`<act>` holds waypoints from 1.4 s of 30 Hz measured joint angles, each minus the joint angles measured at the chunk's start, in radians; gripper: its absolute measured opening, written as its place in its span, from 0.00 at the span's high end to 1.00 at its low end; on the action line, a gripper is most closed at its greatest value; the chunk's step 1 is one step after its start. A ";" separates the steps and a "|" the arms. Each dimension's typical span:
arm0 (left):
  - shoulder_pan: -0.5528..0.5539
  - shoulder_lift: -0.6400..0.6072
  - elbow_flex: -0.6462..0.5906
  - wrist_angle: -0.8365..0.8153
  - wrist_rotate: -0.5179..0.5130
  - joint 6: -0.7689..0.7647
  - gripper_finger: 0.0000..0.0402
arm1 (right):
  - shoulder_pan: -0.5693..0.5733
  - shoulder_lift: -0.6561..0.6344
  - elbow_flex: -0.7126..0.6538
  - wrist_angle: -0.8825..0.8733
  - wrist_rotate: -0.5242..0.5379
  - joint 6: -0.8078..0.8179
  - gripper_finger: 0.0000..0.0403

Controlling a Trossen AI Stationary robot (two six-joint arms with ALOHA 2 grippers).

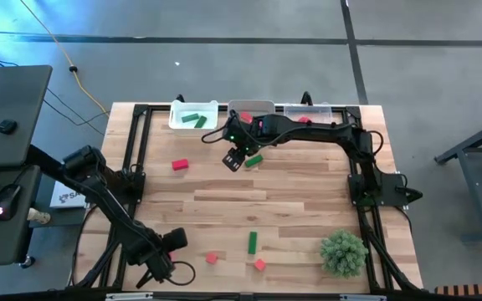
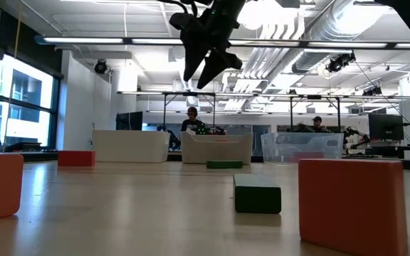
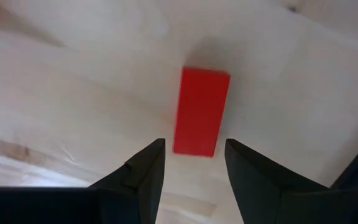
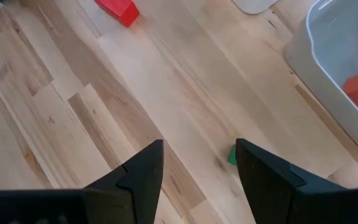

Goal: Sort & place blocks by color
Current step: Put the red wooden block into the transparent bin

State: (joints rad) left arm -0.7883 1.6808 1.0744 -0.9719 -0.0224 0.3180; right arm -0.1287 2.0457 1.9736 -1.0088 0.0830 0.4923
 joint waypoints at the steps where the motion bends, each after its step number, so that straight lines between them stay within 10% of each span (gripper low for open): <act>1: 0.000 0.003 0.000 0.007 0.000 0.000 0.61 | 0.003 0.000 0.000 0.000 0.000 0.000 0.53; 42: 0.005 0.107 -0.057 0.091 -0.008 0.054 0.61 | 0.056 0.000 0.000 -0.004 0.066 0.001 0.53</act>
State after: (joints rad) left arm -0.7830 1.7874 1.0176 -0.8811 -0.0307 0.3722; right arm -0.0727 2.0457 1.9736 -1.0129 0.1490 0.4934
